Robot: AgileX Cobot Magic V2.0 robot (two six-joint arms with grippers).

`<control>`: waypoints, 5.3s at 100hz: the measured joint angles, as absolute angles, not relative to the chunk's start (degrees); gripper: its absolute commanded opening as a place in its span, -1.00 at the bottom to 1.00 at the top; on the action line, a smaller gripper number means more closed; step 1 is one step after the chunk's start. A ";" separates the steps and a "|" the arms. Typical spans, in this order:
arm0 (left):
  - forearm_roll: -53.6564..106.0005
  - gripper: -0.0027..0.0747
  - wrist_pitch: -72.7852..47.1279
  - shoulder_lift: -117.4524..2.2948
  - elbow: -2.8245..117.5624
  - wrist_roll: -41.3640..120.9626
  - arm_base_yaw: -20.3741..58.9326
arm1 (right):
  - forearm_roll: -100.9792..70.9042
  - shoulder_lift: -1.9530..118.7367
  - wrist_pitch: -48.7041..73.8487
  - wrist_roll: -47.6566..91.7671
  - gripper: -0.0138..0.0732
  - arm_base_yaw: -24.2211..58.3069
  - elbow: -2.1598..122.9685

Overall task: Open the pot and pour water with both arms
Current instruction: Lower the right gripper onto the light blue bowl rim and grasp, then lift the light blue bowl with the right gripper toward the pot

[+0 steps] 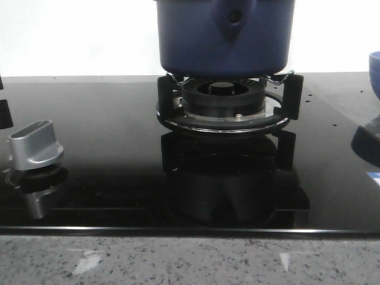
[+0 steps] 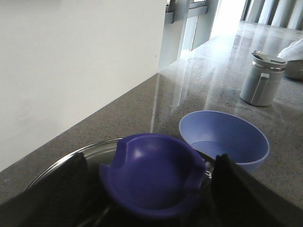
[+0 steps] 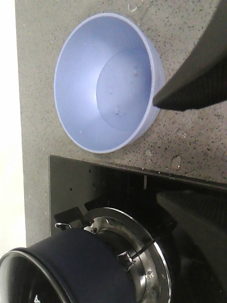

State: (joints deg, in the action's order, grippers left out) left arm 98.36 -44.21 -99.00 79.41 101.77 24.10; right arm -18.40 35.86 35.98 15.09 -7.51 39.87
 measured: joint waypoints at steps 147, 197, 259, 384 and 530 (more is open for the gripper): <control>92.64 -0.10 -43.86 -101.32 80.93 101.79 25.46 | -18.37 35.86 37.39 14.99 0.12 -7.51 39.87; 93.28 -0.10 -43.86 -101.32 80.93 101.89 25.46 | -18.37 35.86 37.39 14.99 0.12 -7.51 39.87; 94.18 -0.10 -45.87 -95.84 85.41 101.70 17.84 | -6.80 45.72 44.23 3.95 0.12 -7.51 47.93; 92.80 -0.10 -53.93 -92.96 85.41 100.39 1.50 | -2.40 89.06 51.04 -3.51 -0.85 -19.05 71.18; 92.71 -0.10 -54.02 -92.96 85.41 100.30 1.50 | -8.90 95.68 46.21 1.13 -0.81 9.86 104.31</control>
